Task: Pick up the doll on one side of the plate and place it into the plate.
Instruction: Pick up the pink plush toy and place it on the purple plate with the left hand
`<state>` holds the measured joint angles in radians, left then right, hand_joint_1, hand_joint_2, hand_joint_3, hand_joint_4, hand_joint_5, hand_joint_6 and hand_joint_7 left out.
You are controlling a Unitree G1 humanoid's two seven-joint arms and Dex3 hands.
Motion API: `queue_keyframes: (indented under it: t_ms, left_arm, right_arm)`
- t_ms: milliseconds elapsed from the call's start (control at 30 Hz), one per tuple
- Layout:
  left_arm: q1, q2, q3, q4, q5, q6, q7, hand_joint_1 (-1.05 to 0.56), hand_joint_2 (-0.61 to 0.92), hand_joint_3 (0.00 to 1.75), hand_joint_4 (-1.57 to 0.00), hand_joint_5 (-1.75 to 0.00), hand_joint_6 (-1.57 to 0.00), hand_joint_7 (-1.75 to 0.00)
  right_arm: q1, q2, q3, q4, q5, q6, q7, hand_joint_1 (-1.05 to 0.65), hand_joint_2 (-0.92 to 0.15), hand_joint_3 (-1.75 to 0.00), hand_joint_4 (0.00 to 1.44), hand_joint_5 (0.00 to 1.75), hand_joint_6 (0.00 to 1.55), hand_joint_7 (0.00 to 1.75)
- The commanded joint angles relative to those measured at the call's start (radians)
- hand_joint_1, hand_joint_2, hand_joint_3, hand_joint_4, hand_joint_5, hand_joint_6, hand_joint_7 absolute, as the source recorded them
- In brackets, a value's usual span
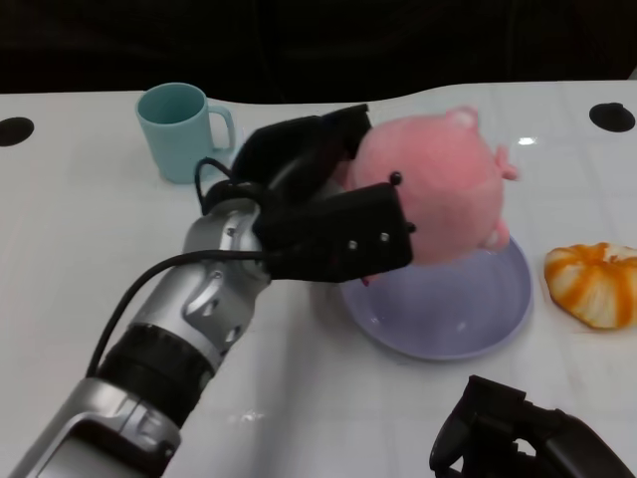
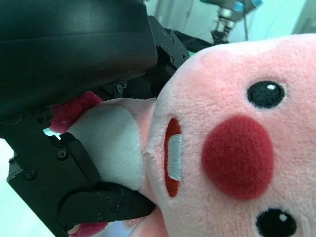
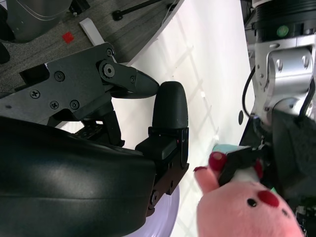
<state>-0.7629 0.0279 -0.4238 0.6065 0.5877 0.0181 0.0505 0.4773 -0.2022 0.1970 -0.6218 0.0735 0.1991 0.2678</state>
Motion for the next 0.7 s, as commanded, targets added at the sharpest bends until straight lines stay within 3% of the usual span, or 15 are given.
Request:
queue_keyframes:
  t_ms: [33, 167, 467, 533, 600, 700]
  left_arm:
    - [-0.048, -0.017, -0.009, 0.049, 0.009, 0.004, 0.014, -0.17, 0.44, 1.16, -0.94, -1.75, -0.75, -1.75]
    - [-0.086, -0.063, -0.026, 0.141, 0.013, 0.006, 0.02, -0.2, 0.52, 1.0, -0.9, -1.75, -0.73, -1.75]
    - [-0.169, -0.134, -0.034, 0.338, -0.004, -0.001, 0.024, -0.18, 0.55, 0.93, -0.89, -1.75, -0.7, -1.75]
    - [-0.178, -0.138, -0.029, 0.354, -0.012, -0.001, 0.011, -0.22, 0.58, 0.71, -0.81, -1.75, -0.7, -1.46]
    - [-0.182, -0.14, -0.024, 0.367, -0.029, -0.021, -0.005, -0.23, 0.67, 0.52, -0.76, -1.69, -0.8, -0.92]
    - [-0.183, -0.132, -0.027, 0.374, -0.044, -0.053, -0.051, -0.26, 0.8, 0.32, -0.63, -1.5, -0.77, -0.37]
  right_arm:
    - [0.007, -0.01, -0.001, -0.012, 0.005, 0.001, 0.001, -0.21, -0.8, -0.7, 0.68, 1.74, 0.5, 1.64]
    - [0.007, -0.012, 0.002, -0.011, -0.003, 0.001, 0.001, -0.22, -0.8, -0.7, 0.68, 1.74, 0.5, 1.63]
    - [0.008, -0.009, 0.009, -0.018, -0.005, 0.002, -0.001, -0.23, -0.81, -0.7, 0.67, 1.75, 0.5, 1.64]
    - [0.008, -0.009, 0.012, -0.02, -0.009, 0.002, -0.002, -0.23, -0.81, -0.7, 0.67, 1.75, 0.5, 1.64]
    - [0.007, -0.009, 0.012, -0.023, -0.008, 0.006, -0.003, -0.23, -0.81, -0.7, 0.68, 1.75, 0.5, 1.64]
    - [0.006, -0.009, 0.01, -0.024, -0.005, 0.006, -0.002, -0.24, -0.81, -0.7, 0.68, 1.75, 0.5, 1.64]
